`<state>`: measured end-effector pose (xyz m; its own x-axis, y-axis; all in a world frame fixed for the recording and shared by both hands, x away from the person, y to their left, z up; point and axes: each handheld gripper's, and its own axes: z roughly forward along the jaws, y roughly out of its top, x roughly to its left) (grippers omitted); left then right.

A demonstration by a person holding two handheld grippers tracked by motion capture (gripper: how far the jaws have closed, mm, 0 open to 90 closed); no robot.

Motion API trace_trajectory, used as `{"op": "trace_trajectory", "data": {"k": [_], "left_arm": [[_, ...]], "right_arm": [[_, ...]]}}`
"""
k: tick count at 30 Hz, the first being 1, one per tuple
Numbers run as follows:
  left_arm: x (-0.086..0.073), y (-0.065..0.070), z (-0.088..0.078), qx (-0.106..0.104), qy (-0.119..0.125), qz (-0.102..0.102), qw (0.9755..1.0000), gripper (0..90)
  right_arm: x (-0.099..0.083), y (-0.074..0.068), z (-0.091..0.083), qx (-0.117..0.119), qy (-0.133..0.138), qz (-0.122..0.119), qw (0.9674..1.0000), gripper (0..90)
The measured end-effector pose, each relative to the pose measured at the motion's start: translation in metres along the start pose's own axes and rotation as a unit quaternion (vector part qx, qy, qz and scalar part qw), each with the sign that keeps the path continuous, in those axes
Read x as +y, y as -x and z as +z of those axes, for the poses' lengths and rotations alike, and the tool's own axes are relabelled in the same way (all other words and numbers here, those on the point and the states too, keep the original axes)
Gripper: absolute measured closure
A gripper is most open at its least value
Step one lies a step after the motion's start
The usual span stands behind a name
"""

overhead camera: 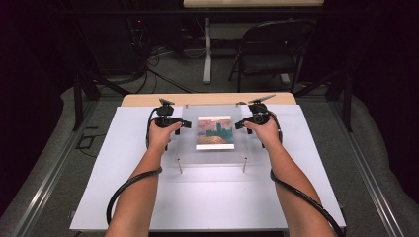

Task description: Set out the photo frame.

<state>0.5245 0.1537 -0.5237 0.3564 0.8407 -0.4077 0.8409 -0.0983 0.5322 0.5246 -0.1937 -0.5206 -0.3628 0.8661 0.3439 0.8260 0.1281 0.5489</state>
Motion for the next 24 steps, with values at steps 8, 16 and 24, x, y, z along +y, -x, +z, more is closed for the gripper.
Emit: {"op": "trace_trajectory", "data": {"k": [8,16,24], "left_arm": [[-0.0021,-0.0007,0.0035,0.003,-0.007,-0.002,1.0000,37.3],[-0.0039,-0.0015,0.0039,-0.004,-0.006,-0.016,0.9999,36.7],[-0.0035,-0.0021,0.0058,-0.007,-0.009,-0.020,0.9997,34.3]], "right_arm": [[-0.0011,-0.0031,0.0035,0.015,-0.003,0.002,0.9999,39.5],[-0.0021,0.0000,0.0040,0.028,-0.007,0.021,0.9994,38.8],[-0.0028,0.0019,0.0065,0.038,-0.008,0.034,0.9987,37.0]]}}
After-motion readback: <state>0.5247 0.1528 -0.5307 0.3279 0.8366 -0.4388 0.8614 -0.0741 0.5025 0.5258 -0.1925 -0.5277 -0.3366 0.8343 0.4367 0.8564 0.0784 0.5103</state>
